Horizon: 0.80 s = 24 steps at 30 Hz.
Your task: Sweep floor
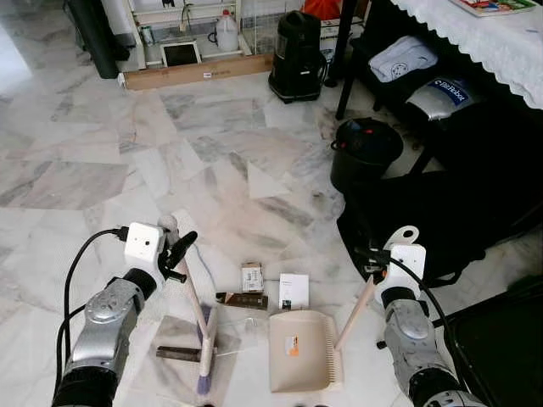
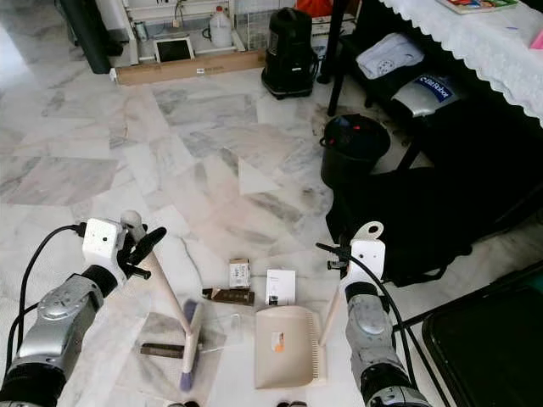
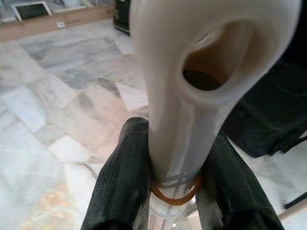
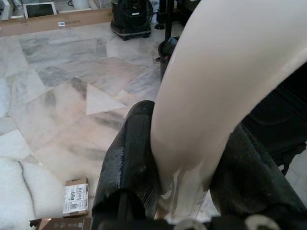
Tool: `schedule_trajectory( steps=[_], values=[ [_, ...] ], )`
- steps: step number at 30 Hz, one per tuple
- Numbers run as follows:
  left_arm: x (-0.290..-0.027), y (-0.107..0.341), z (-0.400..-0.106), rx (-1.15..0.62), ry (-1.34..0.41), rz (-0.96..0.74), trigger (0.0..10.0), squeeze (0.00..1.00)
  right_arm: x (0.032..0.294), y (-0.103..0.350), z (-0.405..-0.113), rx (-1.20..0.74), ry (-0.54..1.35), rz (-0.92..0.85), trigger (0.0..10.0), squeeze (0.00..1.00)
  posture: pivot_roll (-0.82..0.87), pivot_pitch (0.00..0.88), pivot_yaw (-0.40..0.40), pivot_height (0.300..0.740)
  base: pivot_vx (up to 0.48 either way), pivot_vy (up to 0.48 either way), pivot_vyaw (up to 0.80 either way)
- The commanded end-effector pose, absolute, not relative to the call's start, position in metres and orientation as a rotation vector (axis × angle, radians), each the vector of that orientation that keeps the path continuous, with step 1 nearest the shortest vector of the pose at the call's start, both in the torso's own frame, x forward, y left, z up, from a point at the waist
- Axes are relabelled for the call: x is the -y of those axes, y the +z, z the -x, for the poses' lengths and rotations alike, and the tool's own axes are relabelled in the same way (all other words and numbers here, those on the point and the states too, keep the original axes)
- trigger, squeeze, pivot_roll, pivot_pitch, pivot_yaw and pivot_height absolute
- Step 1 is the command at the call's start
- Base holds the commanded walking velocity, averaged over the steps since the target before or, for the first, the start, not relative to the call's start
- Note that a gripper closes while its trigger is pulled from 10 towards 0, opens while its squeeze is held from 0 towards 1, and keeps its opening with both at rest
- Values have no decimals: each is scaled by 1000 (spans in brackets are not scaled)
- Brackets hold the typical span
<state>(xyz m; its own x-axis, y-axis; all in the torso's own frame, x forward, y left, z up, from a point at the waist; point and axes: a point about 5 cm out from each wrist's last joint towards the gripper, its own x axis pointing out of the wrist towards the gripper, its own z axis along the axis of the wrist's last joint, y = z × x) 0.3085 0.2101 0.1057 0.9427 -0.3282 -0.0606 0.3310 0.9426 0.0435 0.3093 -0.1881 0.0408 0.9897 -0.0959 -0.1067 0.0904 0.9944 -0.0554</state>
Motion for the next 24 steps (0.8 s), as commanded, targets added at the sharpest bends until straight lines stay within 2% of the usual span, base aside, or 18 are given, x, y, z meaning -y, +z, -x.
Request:
schedule_trajectory(
  steps=[1, 6, 10, 17, 24],
  values=[
    [-206, 101, -304, -81, -380, 62, 10000, 0, 187, 8, -288, -277, -95, 28, 10000, 0, 123, 211, -12, 740, 0, 0, 0],
    [-204, 116, -307, -15, -384, 214, 10000, 0, 184, 8, -289, -278, -91, 24, 10000, 0, 126, 205, -11, 740, 0, 0, 0],
    [-204, 122, -307, -5, -414, 258, 10000, 0, 183, 9, -289, -276, -88, 22, 10000, 0, 127, 203, -12, 740, 0, 0, 0],
    [-205, 125, -306, 1, -402, 225, 10000, 0, 182, 9, -290, -272, -87, 23, 10000, 0, 133, 192, -11, 740, 0, 0, 0],
    [-211, 152, -311, 166, -242, 159, 10000, 0, 184, 16, -295, -238, -91, 19, 10000, 0, 125, 177, -9, 740, 0, 0, 0]
  ],
)
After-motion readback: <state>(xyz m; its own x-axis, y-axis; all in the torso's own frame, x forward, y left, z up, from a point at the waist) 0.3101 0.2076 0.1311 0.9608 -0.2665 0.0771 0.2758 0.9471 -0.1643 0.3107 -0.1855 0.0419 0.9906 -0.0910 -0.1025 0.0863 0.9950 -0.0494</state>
